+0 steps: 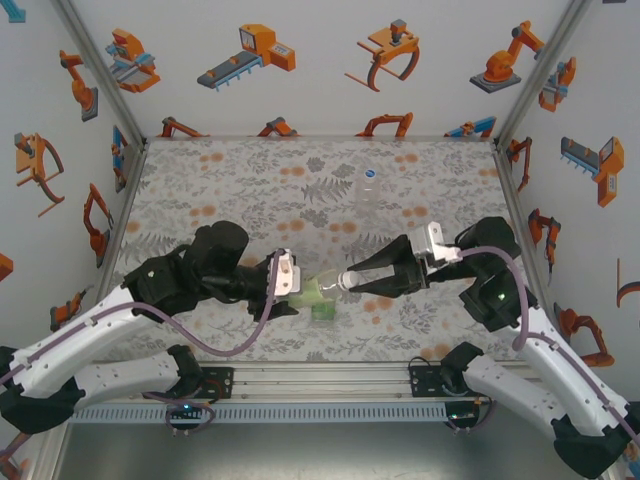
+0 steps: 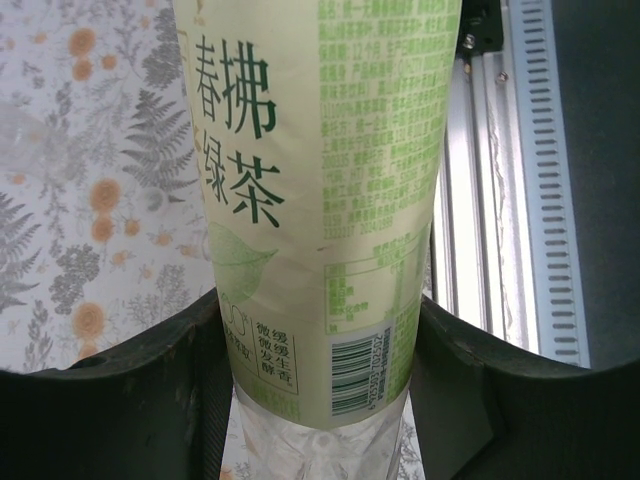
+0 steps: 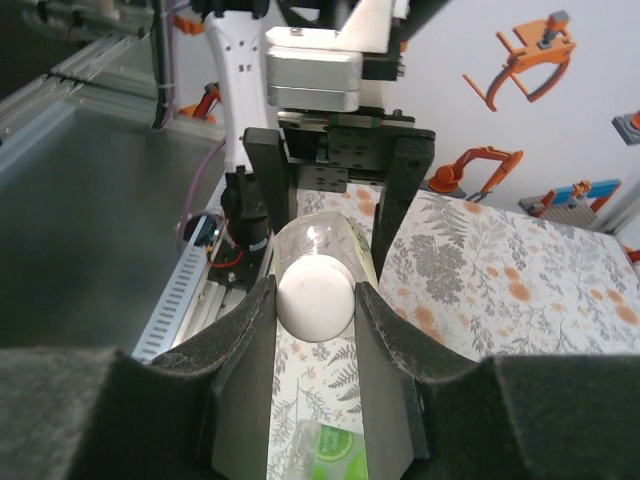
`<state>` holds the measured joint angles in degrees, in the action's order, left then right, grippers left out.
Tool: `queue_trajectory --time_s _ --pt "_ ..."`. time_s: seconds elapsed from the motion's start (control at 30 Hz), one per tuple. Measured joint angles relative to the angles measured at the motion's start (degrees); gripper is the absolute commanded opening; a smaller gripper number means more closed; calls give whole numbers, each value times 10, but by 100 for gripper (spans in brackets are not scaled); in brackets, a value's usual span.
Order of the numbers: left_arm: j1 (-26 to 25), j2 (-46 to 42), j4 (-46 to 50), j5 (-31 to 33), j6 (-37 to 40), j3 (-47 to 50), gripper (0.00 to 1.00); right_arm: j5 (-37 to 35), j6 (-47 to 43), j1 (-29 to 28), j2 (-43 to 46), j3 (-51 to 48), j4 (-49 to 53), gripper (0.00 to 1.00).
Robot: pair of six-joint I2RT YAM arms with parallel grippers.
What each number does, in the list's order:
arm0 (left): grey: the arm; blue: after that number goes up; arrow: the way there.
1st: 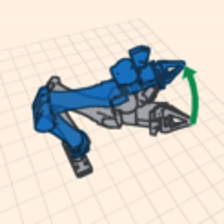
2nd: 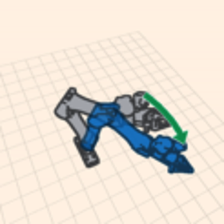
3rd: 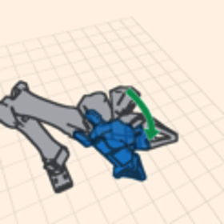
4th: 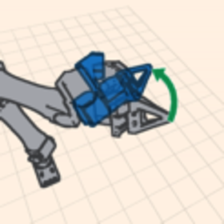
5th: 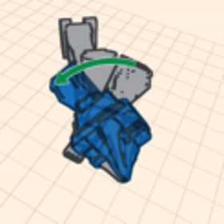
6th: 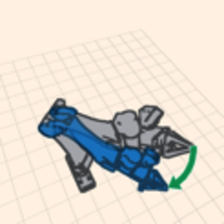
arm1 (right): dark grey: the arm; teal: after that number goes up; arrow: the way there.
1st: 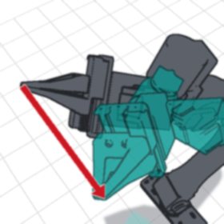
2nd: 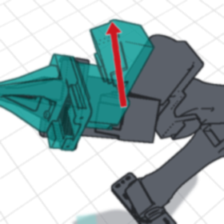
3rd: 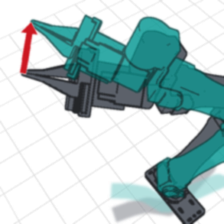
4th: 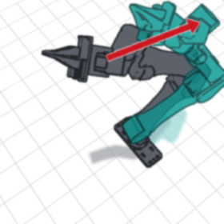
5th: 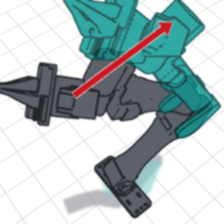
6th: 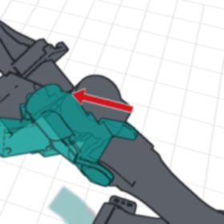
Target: Screw on the bottle caps
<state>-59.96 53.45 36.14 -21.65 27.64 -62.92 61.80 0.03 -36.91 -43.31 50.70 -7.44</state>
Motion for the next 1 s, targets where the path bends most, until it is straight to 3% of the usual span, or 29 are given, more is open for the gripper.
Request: queue_trajectory --time_s 0.17,0.3,0.53,0.7,1.0 --pt "0 -8 -33 40 -19 13 0 -117 148 -8 19 -32 -45 0" --pt "0 -4 -52 76 -35 15 0 -239 277 -24 24 -31 -19 0" --pt "0 11 -85 132 -46 15 0 -399 501 -38 -7 61 165 0" --pt "0 23 -85 154 -45 14 0 -450 621 -38 -54 137 304 0" --pt "0 69 -20 173 -45 -24 0 -537 695 -83 -140 257 480 0"
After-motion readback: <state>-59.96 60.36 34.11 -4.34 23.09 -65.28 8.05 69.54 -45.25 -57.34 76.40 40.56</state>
